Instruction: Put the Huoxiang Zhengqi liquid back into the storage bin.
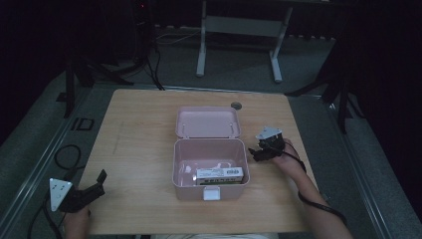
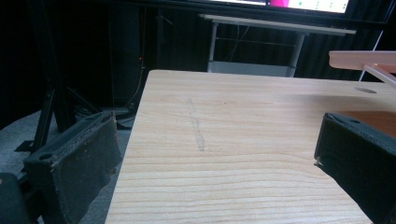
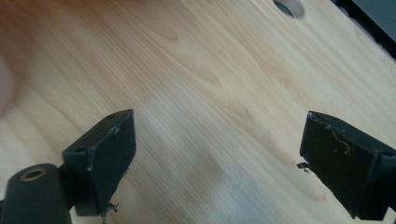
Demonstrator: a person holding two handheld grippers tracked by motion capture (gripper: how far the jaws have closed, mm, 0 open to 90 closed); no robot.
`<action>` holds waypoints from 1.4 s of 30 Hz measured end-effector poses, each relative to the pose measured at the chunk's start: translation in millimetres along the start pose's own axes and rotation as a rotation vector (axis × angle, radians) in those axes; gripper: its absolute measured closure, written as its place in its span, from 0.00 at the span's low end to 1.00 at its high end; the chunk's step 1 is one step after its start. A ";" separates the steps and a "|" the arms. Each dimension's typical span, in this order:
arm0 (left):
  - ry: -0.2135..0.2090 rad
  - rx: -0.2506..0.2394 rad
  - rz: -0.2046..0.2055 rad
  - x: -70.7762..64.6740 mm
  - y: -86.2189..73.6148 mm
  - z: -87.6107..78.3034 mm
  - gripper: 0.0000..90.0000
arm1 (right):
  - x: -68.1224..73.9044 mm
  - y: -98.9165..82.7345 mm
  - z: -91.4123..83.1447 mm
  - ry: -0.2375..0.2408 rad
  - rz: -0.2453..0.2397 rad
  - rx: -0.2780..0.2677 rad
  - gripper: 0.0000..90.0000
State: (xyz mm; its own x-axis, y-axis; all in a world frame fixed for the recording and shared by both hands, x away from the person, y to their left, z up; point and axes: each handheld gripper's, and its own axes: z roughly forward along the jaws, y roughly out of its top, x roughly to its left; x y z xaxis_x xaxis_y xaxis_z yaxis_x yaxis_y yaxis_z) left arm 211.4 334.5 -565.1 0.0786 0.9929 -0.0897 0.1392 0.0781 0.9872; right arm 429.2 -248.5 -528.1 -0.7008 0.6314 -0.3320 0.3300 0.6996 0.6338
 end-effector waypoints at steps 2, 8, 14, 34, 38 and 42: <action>0.000 0.000 0.000 0.0 0.0 0.1 0.00 | 0.9 -9.3 3.8 -0.021 0.027 -0.005 0.12; 0.000 0.000 0.001 0.0 0.0 0.1 0.00 | -1.0 -33.3 6.3 -0.112 0.098 -0.046 0.12; -0.001 0.001 0.001 -0.1 0.0 0.1 0.00 | -11.1 -50.2 -2.9 -0.149 0.206 -0.095 0.12; -0.001 0.000 0.000 0.0 0.0 0.0 0.00 | -42.2 -95.0 -39.0 -0.228 0.503 -0.128 0.12; -0.002 0.001 0.000 0.1 0.0 0.1 0.00 | -47.2 -102.1 -41.8 -0.230 0.576 -0.132 0.13; -0.001 0.001 0.000 0.2 0.0 0.1 0.00 | -50.5 -108.0 -45.1 -0.241 0.621 -0.156 0.13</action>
State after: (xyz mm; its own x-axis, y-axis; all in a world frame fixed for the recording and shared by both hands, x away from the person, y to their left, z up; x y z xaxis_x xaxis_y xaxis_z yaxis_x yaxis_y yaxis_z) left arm 211.5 334.7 -565.1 0.0799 0.9927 -0.0898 0.1397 0.0780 0.9871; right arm 400.3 -371.0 -548.3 -0.2451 0.9695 -0.0094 0.5177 0.1391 0.8442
